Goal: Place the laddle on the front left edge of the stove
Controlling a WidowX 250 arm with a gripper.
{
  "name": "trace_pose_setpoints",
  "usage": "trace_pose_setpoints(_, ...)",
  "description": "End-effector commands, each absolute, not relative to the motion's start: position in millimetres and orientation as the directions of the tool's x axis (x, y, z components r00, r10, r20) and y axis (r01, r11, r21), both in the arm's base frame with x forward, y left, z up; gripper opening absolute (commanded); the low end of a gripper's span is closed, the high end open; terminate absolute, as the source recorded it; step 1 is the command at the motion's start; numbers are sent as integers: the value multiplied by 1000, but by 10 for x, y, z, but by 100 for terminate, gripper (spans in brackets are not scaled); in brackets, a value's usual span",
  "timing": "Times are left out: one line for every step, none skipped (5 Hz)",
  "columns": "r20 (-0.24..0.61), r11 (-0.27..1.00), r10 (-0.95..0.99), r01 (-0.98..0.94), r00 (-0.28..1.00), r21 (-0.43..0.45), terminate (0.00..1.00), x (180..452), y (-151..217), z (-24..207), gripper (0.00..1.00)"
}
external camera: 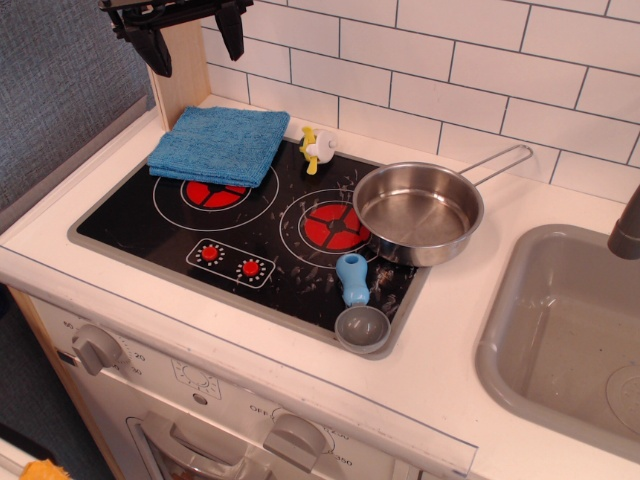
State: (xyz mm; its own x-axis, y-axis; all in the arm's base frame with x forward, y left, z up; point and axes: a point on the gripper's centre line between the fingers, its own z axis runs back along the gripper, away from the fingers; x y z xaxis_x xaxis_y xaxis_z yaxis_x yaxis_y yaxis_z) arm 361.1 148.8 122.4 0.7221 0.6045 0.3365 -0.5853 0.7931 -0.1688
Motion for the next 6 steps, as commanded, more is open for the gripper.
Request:
trace_pose_setpoints(336, 793, 604, -585, 722, -169, 0, 3611, 1488, 1224, 100)
trace_pose_setpoints(333, 809, 586, -553, 738, -198, 0, 3569, 1298, 1254, 100)
trace_pose_setpoints(341, 826, 564, -517, 753, -225, 0, 3491, 1106, 1281, 100)
trace_pose_setpoints(363, 848, 529, -469, 767, -246, 0, 3312, 897, 1287, 100)
trace_pose_setpoints(366, 889, 454, -386, 812, -247, 0, 3139, 573, 1167, 100)
trace_pose_setpoints(312, 914, 388, -319, 867, -250, 0, 2983, 259, 884, 100)
